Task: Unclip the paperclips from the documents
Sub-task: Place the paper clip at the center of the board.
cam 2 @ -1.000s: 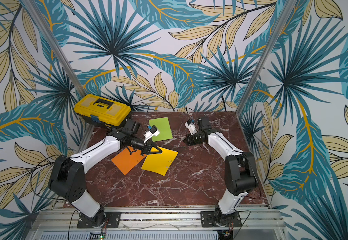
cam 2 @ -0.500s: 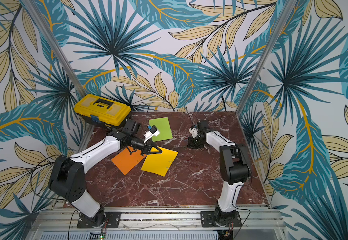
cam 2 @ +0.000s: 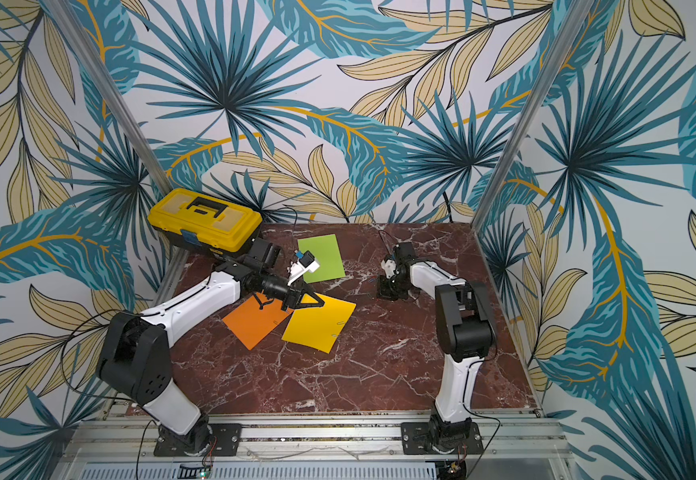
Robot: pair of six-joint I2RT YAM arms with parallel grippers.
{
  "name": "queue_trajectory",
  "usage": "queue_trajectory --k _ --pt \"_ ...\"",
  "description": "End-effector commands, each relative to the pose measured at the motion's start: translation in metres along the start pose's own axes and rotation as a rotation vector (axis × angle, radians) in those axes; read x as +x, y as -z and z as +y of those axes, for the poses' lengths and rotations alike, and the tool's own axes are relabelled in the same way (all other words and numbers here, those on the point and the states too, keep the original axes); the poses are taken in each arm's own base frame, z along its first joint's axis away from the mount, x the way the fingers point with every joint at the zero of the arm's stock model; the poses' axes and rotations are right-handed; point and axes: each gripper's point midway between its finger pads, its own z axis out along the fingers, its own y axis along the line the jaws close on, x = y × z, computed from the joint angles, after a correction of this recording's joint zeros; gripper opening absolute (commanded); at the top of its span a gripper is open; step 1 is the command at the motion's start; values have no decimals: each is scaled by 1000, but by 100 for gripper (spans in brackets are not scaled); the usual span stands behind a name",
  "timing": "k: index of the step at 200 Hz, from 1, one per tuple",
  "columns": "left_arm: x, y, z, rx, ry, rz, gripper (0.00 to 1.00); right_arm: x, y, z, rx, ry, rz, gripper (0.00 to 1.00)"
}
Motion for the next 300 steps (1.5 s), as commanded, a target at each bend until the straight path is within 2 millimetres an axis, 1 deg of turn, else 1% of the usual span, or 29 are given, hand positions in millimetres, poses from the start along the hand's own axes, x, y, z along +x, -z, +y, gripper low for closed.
queue_trajectory --k 1,16,36,49,82,109,133,134,135,138,141,142,145,146,150,163,175,178,180,184,215,234,245,274,300 --pt "-12 3 -6 2 -46 -15 0 3 -3 -6 22 -30 24 9" --pt "-13 4 -6 1 -48 -16 0 2 -2 -8 26 -32 23 14" --pt "-13 4 -6 1 -47 -15 0 3 -1 -8 28 -30 19 24" --pt "-13 3 -7 4 -47 -15 0 3 0 -7 29 -26 18 27" --pt "-13 3 -6 3 -47 -15 0 1 7 -5 26 -10 3 30" --pt "-13 3 -5 -1 -45 -15 0 0 15 2 3 16 -30 32" --pt "-14 4 -4 -11 -46 -15 0 -1 29 17 -62 60 -109 34" --pt "-14 4 -4 -11 -45 -15 0 2 27 16 -65 58 -101 34" --pt "-14 4 -4 -11 -45 -15 0 0 30 18 -69 64 -114 34" --pt "-15 4 -4 -12 -44 -15 0 3 30 19 -76 66 -116 34" --pt "-15 5 -3 -13 -43 -16 0 0 35 22 -85 75 -136 35" --pt "-15 5 -3 -12 -43 -17 0 3 33 21 -87 73 -131 35" --pt "-16 5 -3 -11 -42 -18 0 1 38 25 -97 81 -151 35" --pt "-16 5 -4 -11 -43 -19 0 3 36 24 -99 79 -147 35" --pt "-17 6 -4 -8 -42 -22 0 5 39 27 -111 87 -161 36" --pt "-22 9 -5 -3 -41 -33 0 6 52 37 -156 113 -215 37" --pt "-25 12 -5 1 -37 -43 0 11 62 48 -210 138 -257 39" --pt "-26 13 -5 2 -37 -46 0 15 63 50 -222 140 -256 39" --pt "-27 13 -5 3 -36 -47 0 11 66 54 -235 154 -284 39" --pt "-27 14 -5 5 -33 -49 0 11 70 57 -252 164 -303 40" --pt "-32 14 -4 18 -22 -56 0 23 97 84 -383 231 -422 43" --pt "-36 14 -2 23 -9 -63 0 30 113 95 -440 277 -489 46" --pt "-40 15 0 20 -6 -71 0 35 120 100 -466 305 -517 47" --pt "-56 21 0 35 -15 -113 0 46 138 121 -585 399 -564 52" --pt "-67 21 -3 76 -13 -127 0 50 152 134 -641 461 -593 55"
